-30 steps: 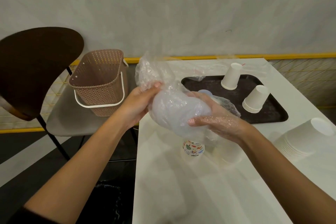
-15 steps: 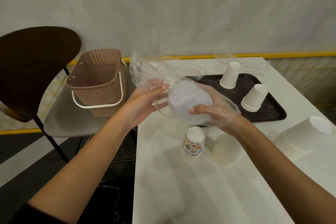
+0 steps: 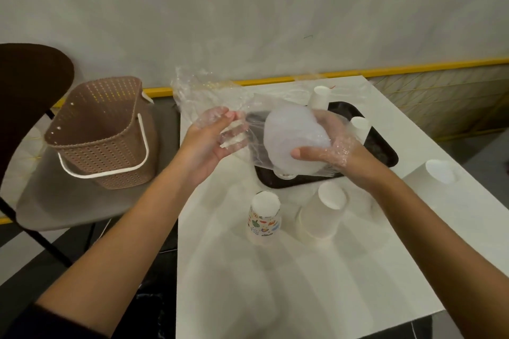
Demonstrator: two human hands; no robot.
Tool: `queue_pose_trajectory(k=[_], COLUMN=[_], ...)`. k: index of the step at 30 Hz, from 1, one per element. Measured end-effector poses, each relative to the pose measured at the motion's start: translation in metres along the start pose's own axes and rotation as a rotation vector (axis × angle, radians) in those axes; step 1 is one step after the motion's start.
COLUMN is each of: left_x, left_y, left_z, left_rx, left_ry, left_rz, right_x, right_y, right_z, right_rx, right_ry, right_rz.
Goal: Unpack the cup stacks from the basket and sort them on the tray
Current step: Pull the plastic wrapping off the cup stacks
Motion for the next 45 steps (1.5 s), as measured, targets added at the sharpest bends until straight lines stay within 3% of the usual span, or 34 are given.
queue_pose_trajectory(k=[7, 14, 18, 27, 39, 45], left_x=[-0.029, -0.031, -0.023, -0.014, -0.015, -0.020], left_y=[-0.018, -0.033, -0.034, -0.023, -0.016, -0.020], left_z=[-0.015, -0.015, -0.009, -0.004, -0.010, -0.018], left_rx=[0.036, -0.040, -0.105, -0.148, -0.112, -0.078], left_ry=[-0.035, -0.195, -0.251, -0.293, -0.372, -0.366], left_rz=[0.022, 0.089, 0.190, 0.299, 0.305, 0.299], right_x=[0.055, 0.088, 0.085, 0.068, 0.036, 0.028], right_y=[0.008, 0.011, 0.008, -0.012, -0.019, -0.008], right_z=[0.030, 0.086, 0.125, 0.190, 0.214, 0.230], right_rx=[-0.076, -0.192, -0.291, -0.413, -0.111, -0.077], right_ry=[-0.137, -0.374, -0.371, 0.117, 1.165, 1.171], right_rz=[0.037, 0.221, 0.249, 0.224, 0.091, 0.078])
Point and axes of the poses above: each hand's wrist, its own y-axis away from the middle knuckle, its own x-axis out of the back of the hand, z = x × y, the point moved 5 cm from there along -y, towards the middle knuckle, and after that the axes turned 5 degrees about -x, right-handed, at the moved point
